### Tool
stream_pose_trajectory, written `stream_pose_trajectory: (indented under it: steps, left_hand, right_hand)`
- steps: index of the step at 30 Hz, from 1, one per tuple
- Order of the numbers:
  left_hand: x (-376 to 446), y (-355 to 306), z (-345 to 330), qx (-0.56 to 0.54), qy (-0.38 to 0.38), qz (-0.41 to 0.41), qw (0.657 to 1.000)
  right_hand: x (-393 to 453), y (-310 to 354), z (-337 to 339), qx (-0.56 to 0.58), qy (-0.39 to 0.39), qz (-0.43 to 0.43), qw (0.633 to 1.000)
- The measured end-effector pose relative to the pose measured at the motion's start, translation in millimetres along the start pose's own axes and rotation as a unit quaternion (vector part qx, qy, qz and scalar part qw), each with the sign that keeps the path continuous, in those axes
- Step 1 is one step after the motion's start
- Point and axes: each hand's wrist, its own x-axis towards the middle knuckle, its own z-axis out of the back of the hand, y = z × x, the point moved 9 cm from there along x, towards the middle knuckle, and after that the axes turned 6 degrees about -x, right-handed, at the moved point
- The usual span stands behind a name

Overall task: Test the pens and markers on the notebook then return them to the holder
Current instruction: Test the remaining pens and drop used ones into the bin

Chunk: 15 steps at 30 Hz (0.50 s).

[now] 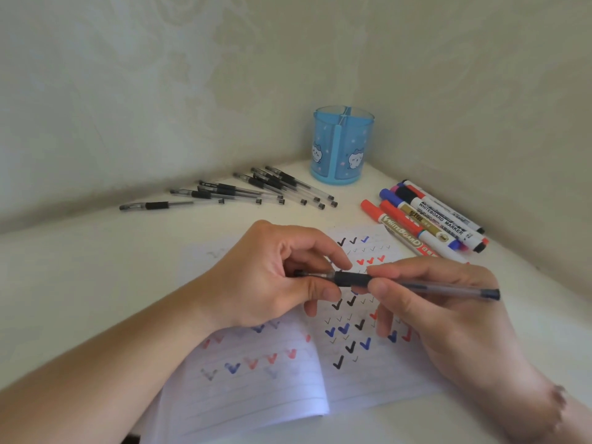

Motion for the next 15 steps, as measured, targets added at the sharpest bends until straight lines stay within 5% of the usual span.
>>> stream_pose_trajectory:
  steps: [7,11,15]
  left_hand:
    - [1.6,-3.5,0.5,0.026,0.01,-0.023,0.999]
    - [5.2,-7.6,30.2,0.117,-0.055,-0.058,0.99]
    - [2.6,-12.9,37.6,0.211,-0.085,-0.097,0.969]
  right_hand:
    - [1.1,-2.8,-4.1,0.013,0.02,-0.004,1.0]
    - [0.4,-1.5,9.2,0.021,-0.012,0.012,1.0]
    - [-1.2,-4.0,20.4,-0.219,-0.07,0.053,0.972]
